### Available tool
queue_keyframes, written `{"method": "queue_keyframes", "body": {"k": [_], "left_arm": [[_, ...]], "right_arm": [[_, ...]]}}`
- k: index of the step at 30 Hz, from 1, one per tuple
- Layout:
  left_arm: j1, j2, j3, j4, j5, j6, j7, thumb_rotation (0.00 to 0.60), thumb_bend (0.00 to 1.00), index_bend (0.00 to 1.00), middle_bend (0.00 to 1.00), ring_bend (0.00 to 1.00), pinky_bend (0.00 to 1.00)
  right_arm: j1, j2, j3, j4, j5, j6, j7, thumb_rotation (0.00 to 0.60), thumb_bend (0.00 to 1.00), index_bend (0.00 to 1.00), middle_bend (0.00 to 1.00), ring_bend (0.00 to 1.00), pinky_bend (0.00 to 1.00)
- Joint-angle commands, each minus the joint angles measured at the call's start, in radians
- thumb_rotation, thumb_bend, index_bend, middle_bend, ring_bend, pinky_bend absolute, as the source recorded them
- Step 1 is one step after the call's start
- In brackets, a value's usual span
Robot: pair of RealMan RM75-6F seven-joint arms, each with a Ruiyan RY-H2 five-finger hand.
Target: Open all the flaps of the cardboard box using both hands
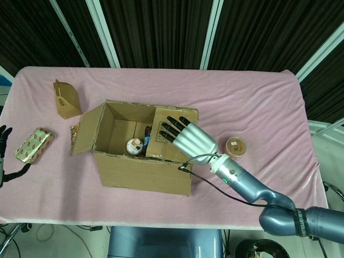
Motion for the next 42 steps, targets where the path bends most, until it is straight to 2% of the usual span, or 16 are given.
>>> {"method": "queue_keyframes", "body": {"k": [1, 5, 8, 14, 25, 35, 42], "left_arm": [[0.001, 0.004, -0.004, -0.001, -0.002, -0.009, -0.012, 0.600, 0.16, 0.00, 0.00, 0.00, 0.00], [0.003, 0.008, -0.011, -0.002, -0.004, -0.022, -0.030, 0.600, 0.16, 0.00, 0.00, 0.00, 0.00], [0.004, 0.011, -0.015, -0.002, -0.007, -0.033, -0.038, 0.600, 0.16, 0.00, 0.00, 0.00, 0.00], [0.005, 0.014, -0.022, -0.004, -0.010, -0.052, -0.049, 0.600, 0.16, 0.00, 0.00, 0.00, 0.00], [0.010, 0.013, -0.034, -0.004, -0.009, -0.064, -0.054, 0.600, 0.16, 0.00, 0.00, 0.00, 0.00], [0.013, 0.012, -0.040, -0.006, -0.005, -0.071, -0.054, 0.600, 0.17, 0.00, 0.00, 0.00, 0.00], [0.016, 0.012, -0.044, -0.007, 0.001, -0.072, -0.056, 0.600, 0.17, 0.00, 0.00, 0.00, 0.00]], "right_arm": [[0.112, -0.100, 0.002, 0.110, 0.066, -0.084, -0.050, 0.600, 0.67, 0.32, 0.23, 0.14, 0.25], [0.205, -0.165, -0.021, 0.218, 0.127, -0.144, -0.094, 0.600, 0.78, 0.36, 0.26, 0.17, 0.25], [0.256, -0.194, -0.041, 0.269, 0.161, -0.171, -0.118, 0.600, 0.81, 0.36, 0.26, 0.17, 0.25], [0.346, -0.252, -0.082, 0.365, 0.226, -0.211, -0.142, 0.600, 0.83, 0.39, 0.27, 0.17, 0.25], [0.443, -0.303, -0.158, 0.467, 0.224, -0.219, -0.154, 0.600, 0.84, 0.42, 0.30, 0.17, 0.25], [0.475, -0.266, -0.214, 0.456, 0.196, -0.185, -0.188, 0.600, 0.84, 0.46, 0.31, 0.17, 0.25], [0.494, -0.174, -0.231, 0.357, 0.216, -0.146, -0.244, 0.600, 0.84, 0.46, 0.31, 0.17, 0.25]]}}
